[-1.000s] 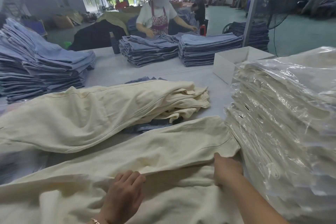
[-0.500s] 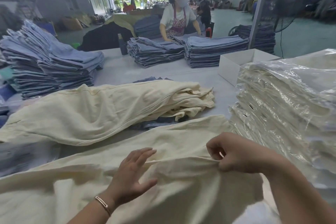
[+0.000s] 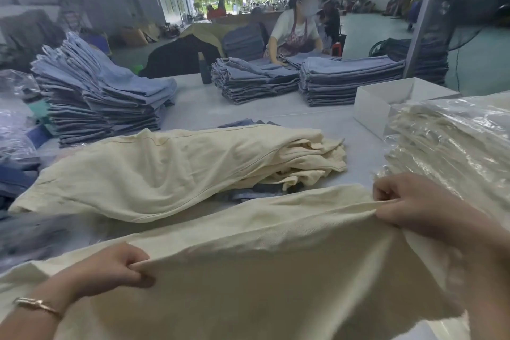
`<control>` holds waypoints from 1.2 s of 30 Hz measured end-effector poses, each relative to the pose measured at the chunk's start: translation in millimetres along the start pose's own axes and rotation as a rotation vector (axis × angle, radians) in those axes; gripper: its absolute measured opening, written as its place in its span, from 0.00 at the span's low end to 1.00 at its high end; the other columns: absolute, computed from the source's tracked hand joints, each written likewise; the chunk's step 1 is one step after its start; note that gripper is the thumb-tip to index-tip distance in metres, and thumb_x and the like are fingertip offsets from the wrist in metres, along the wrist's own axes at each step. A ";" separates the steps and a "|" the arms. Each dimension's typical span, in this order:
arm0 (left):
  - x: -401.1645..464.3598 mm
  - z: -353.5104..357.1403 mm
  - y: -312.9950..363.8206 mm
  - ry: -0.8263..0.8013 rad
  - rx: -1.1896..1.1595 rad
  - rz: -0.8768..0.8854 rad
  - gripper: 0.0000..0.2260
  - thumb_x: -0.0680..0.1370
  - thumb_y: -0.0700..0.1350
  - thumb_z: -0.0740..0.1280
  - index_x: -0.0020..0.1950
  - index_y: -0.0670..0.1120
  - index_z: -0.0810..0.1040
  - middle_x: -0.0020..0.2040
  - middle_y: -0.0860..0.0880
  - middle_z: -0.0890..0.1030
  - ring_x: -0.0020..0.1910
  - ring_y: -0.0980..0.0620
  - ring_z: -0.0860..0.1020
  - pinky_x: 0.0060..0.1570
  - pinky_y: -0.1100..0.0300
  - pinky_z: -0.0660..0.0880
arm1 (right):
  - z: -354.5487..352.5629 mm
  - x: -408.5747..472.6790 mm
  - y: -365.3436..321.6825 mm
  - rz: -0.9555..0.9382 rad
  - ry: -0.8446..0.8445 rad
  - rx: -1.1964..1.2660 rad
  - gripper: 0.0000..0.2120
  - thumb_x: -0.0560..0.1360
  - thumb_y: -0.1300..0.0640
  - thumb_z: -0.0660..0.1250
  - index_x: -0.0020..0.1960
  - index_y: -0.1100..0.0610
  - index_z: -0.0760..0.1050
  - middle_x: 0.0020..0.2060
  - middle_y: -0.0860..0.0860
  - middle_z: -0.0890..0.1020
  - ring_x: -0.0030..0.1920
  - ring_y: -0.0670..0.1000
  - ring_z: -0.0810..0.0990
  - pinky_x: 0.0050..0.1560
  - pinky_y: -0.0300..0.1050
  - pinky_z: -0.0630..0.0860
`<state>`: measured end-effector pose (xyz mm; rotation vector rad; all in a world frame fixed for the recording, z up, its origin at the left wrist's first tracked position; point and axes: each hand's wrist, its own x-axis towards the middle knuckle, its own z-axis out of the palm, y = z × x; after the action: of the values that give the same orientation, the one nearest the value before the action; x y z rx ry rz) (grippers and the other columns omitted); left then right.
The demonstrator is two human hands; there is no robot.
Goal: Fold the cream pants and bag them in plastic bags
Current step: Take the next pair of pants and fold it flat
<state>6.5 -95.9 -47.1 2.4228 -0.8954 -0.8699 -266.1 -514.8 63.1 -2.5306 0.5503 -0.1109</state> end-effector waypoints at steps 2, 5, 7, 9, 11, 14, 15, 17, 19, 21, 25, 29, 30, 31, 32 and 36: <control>0.7 -21.0 -20.3 -0.069 -0.057 -0.020 0.21 0.63 0.61 0.76 0.33 0.46 0.75 0.31 0.54 0.69 0.33 0.56 0.68 0.35 0.60 0.61 | -1.1 13.5 -0.6 0.010 -0.079 0.046 0.07 0.57 0.53 0.64 0.26 0.54 0.67 0.23 0.47 0.67 0.26 0.45 0.65 0.30 0.41 0.61; 15.7 -47.5 -33.8 -0.024 -0.151 -0.023 0.28 0.63 0.64 0.77 0.41 0.39 0.80 0.33 0.52 0.74 0.35 0.55 0.71 0.36 0.59 0.62 | -6.1 46.6 9.5 0.077 -0.136 0.132 0.11 0.64 0.57 0.69 0.25 0.54 0.71 0.22 0.47 0.69 0.26 0.45 0.66 0.31 0.42 0.63; 34.6 -56.9 -26.1 0.075 -0.171 -0.023 0.27 0.64 0.64 0.75 0.43 0.40 0.81 0.33 0.53 0.76 0.35 0.57 0.73 0.36 0.61 0.64 | -7.8 79.9 22.4 0.158 -0.085 0.134 0.12 0.65 0.59 0.68 0.24 0.55 0.72 0.22 0.47 0.69 0.27 0.46 0.68 0.32 0.42 0.63; 62.5 -55.9 -12.1 0.226 -0.109 -0.005 0.24 0.65 0.63 0.72 0.41 0.41 0.81 0.32 0.52 0.77 0.34 0.58 0.73 0.35 0.62 0.65 | -0.6 121.0 33.9 0.259 -0.010 0.051 0.11 0.65 0.60 0.66 0.25 0.57 0.70 0.24 0.49 0.70 0.31 0.50 0.69 0.34 0.43 0.63; 97.2 -46.5 -0.6 0.400 0.062 -0.040 0.17 0.70 0.59 0.71 0.40 0.45 0.80 0.34 0.50 0.79 0.37 0.53 0.77 0.36 0.63 0.66 | 18.0 161.8 42.1 0.344 0.041 -0.164 0.06 0.68 0.57 0.65 0.32 0.55 0.73 0.32 0.50 0.75 0.38 0.53 0.74 0.38 0.44 0.66; 139.7 -12.3 9.6 0.478 0.517 -0.280 0.18 0.77 0.59 0.63 0.64 0.53 0.73 0.60 0.49 0.78 0.61 0.47 0.74 0.59 0.59 0.67 | 63.8 204.0 65.7 0.324 0.041 -0.572 0.13 0.72 0.50 0.64 0.54 0.51 0.75 0.54 0.51 0.76 0.57 0.54 0.73 0.55 0.50 0.67; 149.0 2.6 9.3 0.482 0.594 -0.336 0.24 0.78 0.62 0.60 0.71 0.53 0.66 0.66 0.48 0.73 0.67 0.46 0.70 0.66 0.55 0.64 | 78.4 212.1 78.3 0.314 0.027 -0.618 0.18 0.72 0.49 0.64 0.61 0.52 0.71 0.59 0.52 0.73 0.61 0.55 0.70 0.57 0.51 0.68; 160.9 33.6 13.2 0.570 0.525 -0.275 0.33 0.77 0.68 0.49 0.72 0.47 0.68 0.68 0.44 0.73 0.68 0.41 0.70 0.67 0.45 0.65 | 100.9 222.1 107.6 0.372 -0.002 -0.570 0.26 0.72 0.47 0.66 0.66 0.54 0.65 0.62 0.55 0.69 0.63 0.57 0.68 0.57 0.51 0.69; 165.8 63.0 27.5 0.572 0.357 -0.132 0.41 0.76 0.70 0.39 0.65 0.43 0.77 0.62 0.40 0.78 0.62 0.38 0.76 0.60 0.37 0.71 | 114.0 225.8 130.2 0.529 -0.031 -0.445 0.30 0.70 0.41 0.66 0.66 0.55 0.64 0.61 0.56 0.71 0.62 0.59 0.71 0.57 0.50 0.69; 166.1 90.5 41.5 0.590 0.265 -0.007 0.33 0.77 0.68 0.37 0.72 0.56 0.67 0.71 0.55 0.72 0.68 0.50 0.70 0.62 0.38 0.68 | 124.6 227.4 144.5 0.625 -0.068 -0.358 0.34 0.70 0.36 0.64 0.67 0.57 0.64 0.63 0.58 0.72 0.63 0.60 0.71 0.59 0.50 0.69; 172.1 107.9 42.7 0.578 0.148 0.032 0.24 0.72 0.72 0.32 0.67 0.76 0.33 0.71 0.77 0.41 0.70 0.63 0.55 0.59 0.36 0.69 | 134.1 229.2 152.9 0.666 -0.054 -0.225 0.35 0.70 0.35 0.65 0.66 0.58 0.64 0.61 0.56 0.74 0.62 0.59 0.73 0.56 0.48 0.72; 168.3 108.8 38.0 0.628 0.206 0.037 0.24 0.68 0.75 0.30 0.64 0.79 0.35 0.70 0.78 0.50 0.69 0.76 0.43 0.70 0.50 0.54 | 126.9 222.8 146.3 0.737 -0.039 0.074 0.21 0.67 0.50 0.75 0.52 0.59 0.71 0.47 0.54 0.79 0.48 0.54 0.78 0.36 0.40 0.70; 162.9 108.0 39.4 0.595 0.194 0.054 0.24 0.71 0.73 0.32 0.67 0.76 0.35 0.70 0.78 0.41 0.68 0.77 0.38 0.71 0.56 0.49 | 124.4 220.7 144.8 0.783 -0.039 0.241 0.21 0.65 0.55 0.77 0.52 0.62 0.72 0.48 0.57 0.79 0.46 0.56 0.79 0.36 0.40 0.71; 157.0 107.1 40.0 0.568 0.187 0.064 0.25 0.74 0.71 0.34 0.70 0.73 0.35 0.70 0.77 0.37 0.69 0.76 0.37 0.71 0.62 0.44 | 121.5 218.4 141.6 0.817 -0.054 0.432 0.21 0.64 0.60 0.77 0.52 0.66 0.74 0.46 0.61 0.80 0.43 0.57 0.80 0.38 0.42 0.74; 150.5 106.5 40.0 0.538 0.190 0.068 0.25 0.76 0.69 0.35 0.72 0.70 0.37 0.71 0.75 0.36 0.70 0.75 0.37 0.70 0.66 0.39 | 117.3 213.1 135.3 0.836 -0.084 0.584 0.20 0.64 0.65 0.76 0.53 0.68 0.75 0.44 0.63 0.81 0.41 0.59 0.80 0.40 0.46 0.77; 126.0 107.9 28.6 0.458 0.282 0.102 0.26 0.78 0.66 0.37 0.76 0.65 0.41 0.75 0.70 0.40 0.72 0.71 0.39 0.70 0.67 0.37 | 92.3 189.5 111.4 0.664 -0.104 0.857 0.27 0.64 0.81 0.60 0.57 0.62 0.78 0.43 0.61 0.82 0.44 0.61 0.80 0.43 0.51 0.79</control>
<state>-3.4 -220.0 -160.4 2.6210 -0.9972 -0.1388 -115.9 -632.0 -80.4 -1.4392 1.0074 0.0308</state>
